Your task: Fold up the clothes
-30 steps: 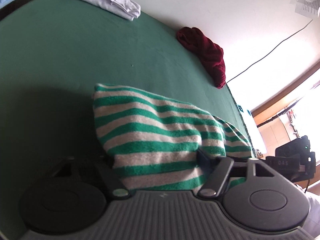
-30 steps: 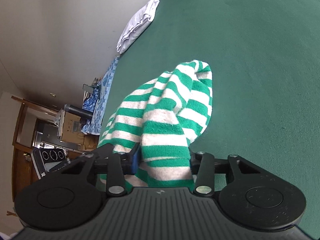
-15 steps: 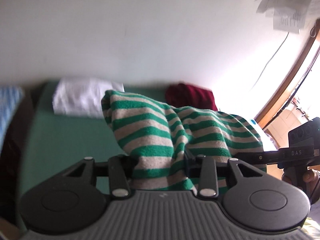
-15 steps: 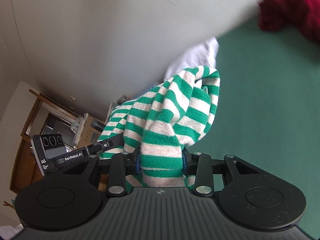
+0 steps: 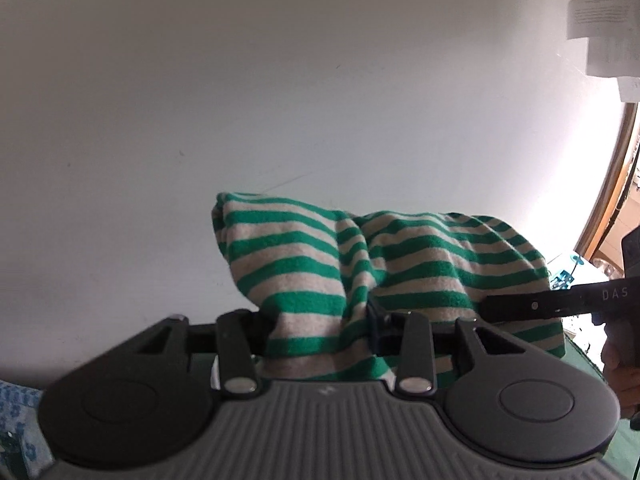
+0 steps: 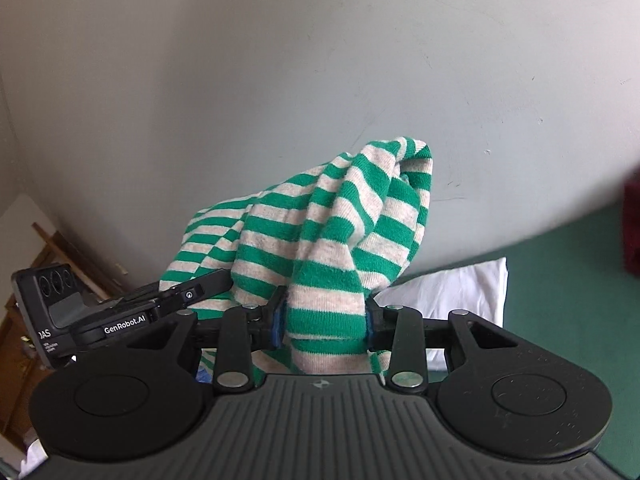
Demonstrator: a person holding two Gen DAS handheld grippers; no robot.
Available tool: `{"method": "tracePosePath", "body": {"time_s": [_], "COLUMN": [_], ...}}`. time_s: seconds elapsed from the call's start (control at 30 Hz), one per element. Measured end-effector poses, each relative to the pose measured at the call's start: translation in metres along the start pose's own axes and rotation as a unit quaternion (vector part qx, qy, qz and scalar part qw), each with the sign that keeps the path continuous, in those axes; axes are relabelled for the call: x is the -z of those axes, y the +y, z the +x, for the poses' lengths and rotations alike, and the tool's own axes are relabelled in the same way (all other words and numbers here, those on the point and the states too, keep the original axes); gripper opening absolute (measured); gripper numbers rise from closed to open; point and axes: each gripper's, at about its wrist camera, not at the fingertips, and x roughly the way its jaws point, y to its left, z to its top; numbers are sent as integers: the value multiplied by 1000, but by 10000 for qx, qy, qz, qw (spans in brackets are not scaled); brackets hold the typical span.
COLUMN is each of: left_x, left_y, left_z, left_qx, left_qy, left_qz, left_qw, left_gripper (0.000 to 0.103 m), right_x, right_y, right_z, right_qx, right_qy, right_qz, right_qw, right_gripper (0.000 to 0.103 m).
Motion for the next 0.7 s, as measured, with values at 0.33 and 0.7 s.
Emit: {"method": "tracePosePath", "body": {"time_s": [0.33,0.7], "left_x": [67,141], "left_y": [77,139], "left_z": [122,153], "left_qx": [3,292], "left_qy": [473,494], "left_qz": [-505,-837], "left_qw": [9976,9948], "left_gripper": [24,85], "right_x": [29,71], "right_y": [-94,-161], "right_z": [106,133], "right_qx": [430,712], "right_qy": [10,-399], "right_qz": [621,626], "right_qw": [9971,9947], "right_gripper": [30,45]}}
